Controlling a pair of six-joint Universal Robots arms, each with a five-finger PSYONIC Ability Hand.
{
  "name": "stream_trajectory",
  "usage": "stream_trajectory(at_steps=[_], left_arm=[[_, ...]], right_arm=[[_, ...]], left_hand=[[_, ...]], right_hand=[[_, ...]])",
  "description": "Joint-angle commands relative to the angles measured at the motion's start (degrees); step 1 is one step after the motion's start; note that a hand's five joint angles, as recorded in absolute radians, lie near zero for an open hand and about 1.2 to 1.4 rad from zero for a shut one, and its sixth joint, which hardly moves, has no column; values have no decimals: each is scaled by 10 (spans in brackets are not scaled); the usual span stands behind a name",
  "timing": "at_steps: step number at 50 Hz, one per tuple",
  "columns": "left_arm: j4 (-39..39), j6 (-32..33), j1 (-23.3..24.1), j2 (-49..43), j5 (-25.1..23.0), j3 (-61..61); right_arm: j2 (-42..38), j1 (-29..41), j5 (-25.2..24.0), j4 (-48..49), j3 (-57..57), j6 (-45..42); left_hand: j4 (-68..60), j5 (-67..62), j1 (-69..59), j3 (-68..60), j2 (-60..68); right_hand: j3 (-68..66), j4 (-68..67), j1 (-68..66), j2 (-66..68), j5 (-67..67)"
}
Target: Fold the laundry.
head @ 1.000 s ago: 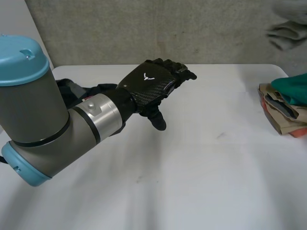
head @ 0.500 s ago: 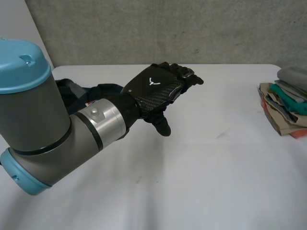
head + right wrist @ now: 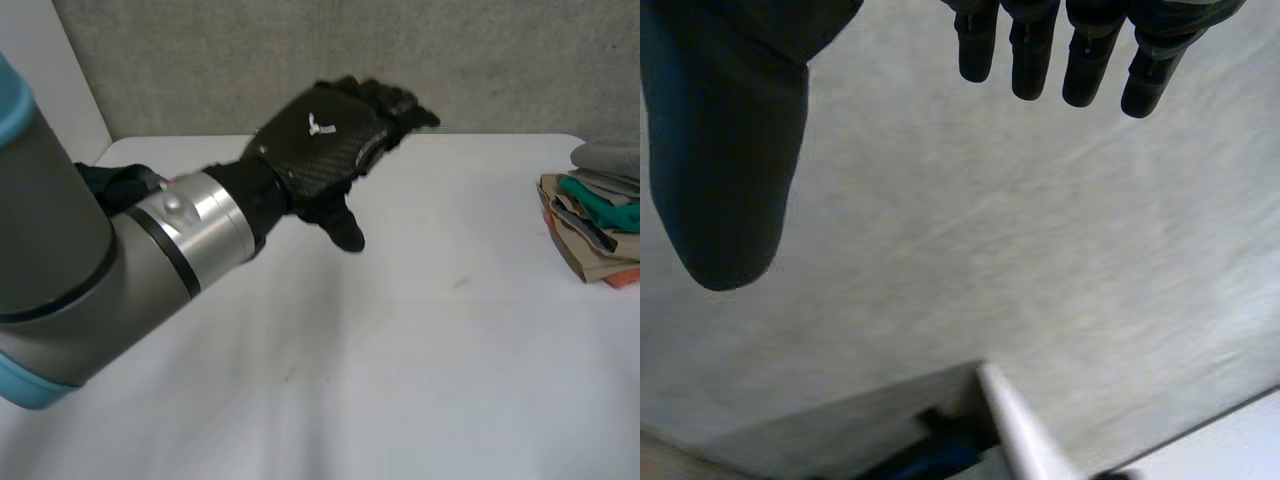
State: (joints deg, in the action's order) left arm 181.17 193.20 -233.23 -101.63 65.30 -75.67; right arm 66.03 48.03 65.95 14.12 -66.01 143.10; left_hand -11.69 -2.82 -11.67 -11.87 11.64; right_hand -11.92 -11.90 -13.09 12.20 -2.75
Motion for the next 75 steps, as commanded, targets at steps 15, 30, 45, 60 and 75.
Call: stream_trajectory(at_steps=[15, 30, 45, 60, 75], left_arm=[[77, 154, -263, -88, 146, 18], [102, 408, -356, -361, 62, 86], [197, 218, -262, -248, 61, 19], [200, -91, -33, -158, 4, -38], [195, -6, 2, -120, 72, -68]], right_arm=[[182, 413, -164, 236, -377, 77], [117, 480, -78, 14, -417, -42], [121, 472, -44, 23, -439, -41], [140, 474, 23, 30, -428, -18], [148, 441, 34, 22, -411, 26]], left_hand=[[-21, -9, -21, -19, 21], [-61, -49, -61, -59, 61], [-683, -672, -683, -681, 684], [-683, -672, -683, -681, 684], [-24, -13, -24, -22, 24]], right_hand=[[19, 19, 31, -22, 27], [19, 19, 31, -22, 27], [19, 19, 31, -22, 27], [19, 19, 31, -22, 27], [19, 19, 31, -22, 27]])
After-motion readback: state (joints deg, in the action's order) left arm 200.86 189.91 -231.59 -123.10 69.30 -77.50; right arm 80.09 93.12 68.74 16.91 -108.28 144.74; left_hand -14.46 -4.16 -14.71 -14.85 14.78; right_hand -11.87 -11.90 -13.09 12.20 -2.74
